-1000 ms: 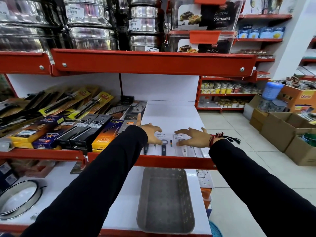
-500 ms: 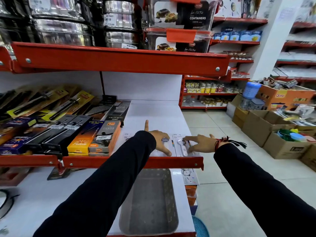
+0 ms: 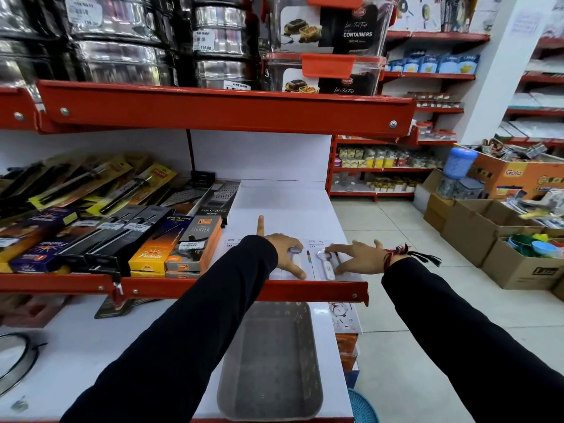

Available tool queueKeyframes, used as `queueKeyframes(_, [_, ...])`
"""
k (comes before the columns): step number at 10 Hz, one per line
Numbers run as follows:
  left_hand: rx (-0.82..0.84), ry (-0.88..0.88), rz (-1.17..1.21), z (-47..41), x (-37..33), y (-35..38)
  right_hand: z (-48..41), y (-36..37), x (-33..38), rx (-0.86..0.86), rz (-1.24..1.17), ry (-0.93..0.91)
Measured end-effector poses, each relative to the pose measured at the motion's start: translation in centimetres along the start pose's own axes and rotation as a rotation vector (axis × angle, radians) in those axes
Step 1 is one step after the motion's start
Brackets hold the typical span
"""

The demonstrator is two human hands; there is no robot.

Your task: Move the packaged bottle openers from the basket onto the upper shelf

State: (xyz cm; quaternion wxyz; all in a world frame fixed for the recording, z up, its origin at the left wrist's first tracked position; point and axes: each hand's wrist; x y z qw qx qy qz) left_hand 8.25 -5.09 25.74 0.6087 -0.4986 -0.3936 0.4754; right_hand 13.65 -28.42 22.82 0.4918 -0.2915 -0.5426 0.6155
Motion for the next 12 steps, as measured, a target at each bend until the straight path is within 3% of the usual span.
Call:
queueKeyframes(8, [-0.008, -0.019, 0.039, 0.8, 0.0, 1.0, 1.7, 0.5, 1.4, -0.067, -0.009, 0.01])
queueKeyframes(10, [-0.09, -0.046, 0.062, 3.0, 0.2, 0.4, 3.5, -0.3, 3.1, -0.295, -0.059, -0.074])
queueKeyframes(11, [-0.446, 0.004, 0.275, 5.8, 0.2, -1.6, 5.9, -1.8, 5.2, -0.68, -0.181, -0.311])
queueKeyframes(12, [-0.777, 0.036, 0.338, 7.5, 0.3, -2.8, 7.3, -2.6, 6.7, -0.945, -0.259, -0.412])
Point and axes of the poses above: each hand's wrist, its own z-axis away from the middle knuckle, its own y-axis out of the palm, x = y × z, and after that the axes turned 3 degrees about -x, right-handed
